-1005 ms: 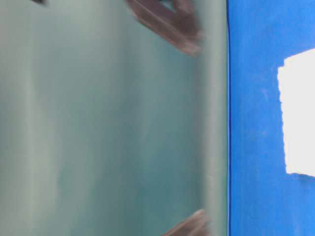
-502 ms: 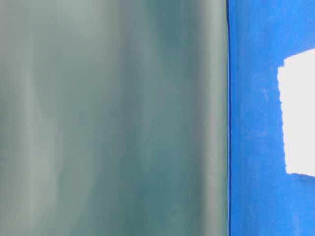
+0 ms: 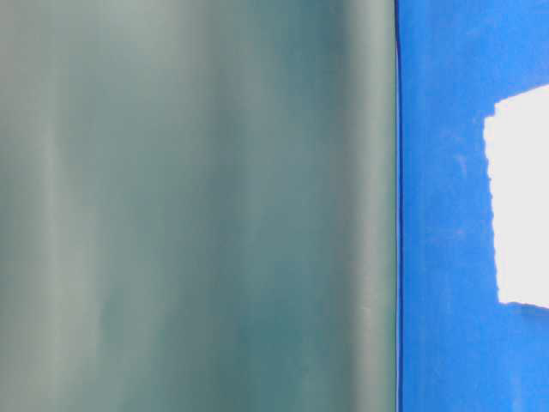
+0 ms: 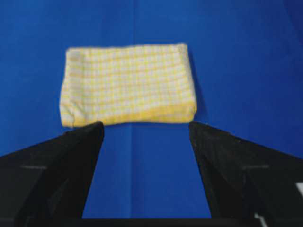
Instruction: Fold the yellow towel.
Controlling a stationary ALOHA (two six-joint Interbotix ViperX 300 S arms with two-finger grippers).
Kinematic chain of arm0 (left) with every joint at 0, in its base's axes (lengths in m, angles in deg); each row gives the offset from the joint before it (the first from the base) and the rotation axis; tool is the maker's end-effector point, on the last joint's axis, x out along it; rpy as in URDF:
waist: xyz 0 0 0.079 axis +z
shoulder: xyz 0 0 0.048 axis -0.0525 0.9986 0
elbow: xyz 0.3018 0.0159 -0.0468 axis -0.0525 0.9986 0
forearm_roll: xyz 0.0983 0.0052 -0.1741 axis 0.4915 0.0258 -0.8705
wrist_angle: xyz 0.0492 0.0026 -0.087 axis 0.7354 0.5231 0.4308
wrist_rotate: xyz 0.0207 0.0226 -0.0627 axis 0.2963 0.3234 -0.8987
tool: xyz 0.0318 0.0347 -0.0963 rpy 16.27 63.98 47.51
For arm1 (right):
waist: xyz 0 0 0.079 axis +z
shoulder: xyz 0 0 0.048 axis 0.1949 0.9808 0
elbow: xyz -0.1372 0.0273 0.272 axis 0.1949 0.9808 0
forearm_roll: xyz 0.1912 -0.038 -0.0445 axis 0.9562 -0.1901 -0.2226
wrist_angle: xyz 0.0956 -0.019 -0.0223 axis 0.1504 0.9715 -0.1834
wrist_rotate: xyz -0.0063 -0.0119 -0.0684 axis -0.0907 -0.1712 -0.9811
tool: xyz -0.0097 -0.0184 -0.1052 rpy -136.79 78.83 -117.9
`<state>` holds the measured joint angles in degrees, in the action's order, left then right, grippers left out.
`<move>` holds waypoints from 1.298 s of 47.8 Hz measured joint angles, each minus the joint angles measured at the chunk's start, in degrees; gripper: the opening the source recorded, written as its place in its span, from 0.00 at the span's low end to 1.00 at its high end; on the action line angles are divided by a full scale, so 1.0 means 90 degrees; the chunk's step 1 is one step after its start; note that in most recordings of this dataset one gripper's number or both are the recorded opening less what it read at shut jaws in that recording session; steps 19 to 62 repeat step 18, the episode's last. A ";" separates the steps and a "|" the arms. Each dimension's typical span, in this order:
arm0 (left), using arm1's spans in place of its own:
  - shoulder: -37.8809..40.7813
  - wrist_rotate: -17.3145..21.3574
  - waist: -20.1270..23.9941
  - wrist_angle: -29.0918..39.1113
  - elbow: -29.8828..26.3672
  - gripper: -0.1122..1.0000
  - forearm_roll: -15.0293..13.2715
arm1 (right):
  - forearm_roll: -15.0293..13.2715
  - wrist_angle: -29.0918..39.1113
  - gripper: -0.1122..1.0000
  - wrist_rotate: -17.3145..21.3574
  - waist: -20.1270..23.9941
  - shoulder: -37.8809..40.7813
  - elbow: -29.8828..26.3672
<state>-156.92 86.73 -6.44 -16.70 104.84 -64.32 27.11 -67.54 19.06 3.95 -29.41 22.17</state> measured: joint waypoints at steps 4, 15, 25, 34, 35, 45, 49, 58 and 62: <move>0.0000 0.0000 -0.0078 0.0068 0.0049 0.62 0.0000 | 0.0029 -0.0039 0.77 0.0000 0.0000 0.0010 0.0039; -0.0020 0.0000 -0.0234 0.0107 0.0107 0.62 0.0000 | 0.0029 -0.0049 0.77 0.0000 0.0000 0.0029 0.0039; -0.0020 0.0000 -0.0234 0.0107 0.0117 0.62 0.0000 | 0.0029 -0.0049 0.77 0.0000 0.0000 0.0029 0.0039; -0.0020 0.0000 -0.0234 0.0107 0.0117 0.62 0.0000 | 0.0029 -0.0049 0.77 0.0000 0.0000 0.0029 0.0039; -0.0020 0.0000 -0.0234 0.0107 0.0117 0.62 0.0000 | 0.0029 -0.0049 0.77 0.0000 0.0000 0.0029 0.0039; -0.0020 0.0000 -0.0234 0.0107 0.0117 0.62 0.0000 | 0.0029 -0.0049 0.77 0.0000 0.0000 0.0029 0.0039; -0.0020 0.0000 -0.0234 0.0107 0.0117 0.62 0.0000 | 0.0029 -0.0049 0.77 0.0000 0.0000 0.0029 0.0039; -0.0020 0.0000 -0.0234 0.0107 0.0117 0.62 0.0000 | 0.0029 -0.0049 0.77 0.0000 0.0000 0.0029 0.0039; -0.0020 0.0000 -0.0234 0.0107 0.0117 0.62 0.0000 | 0.0029 -0.0049 0.77 0.0000 0.0000 0.0029 0.0039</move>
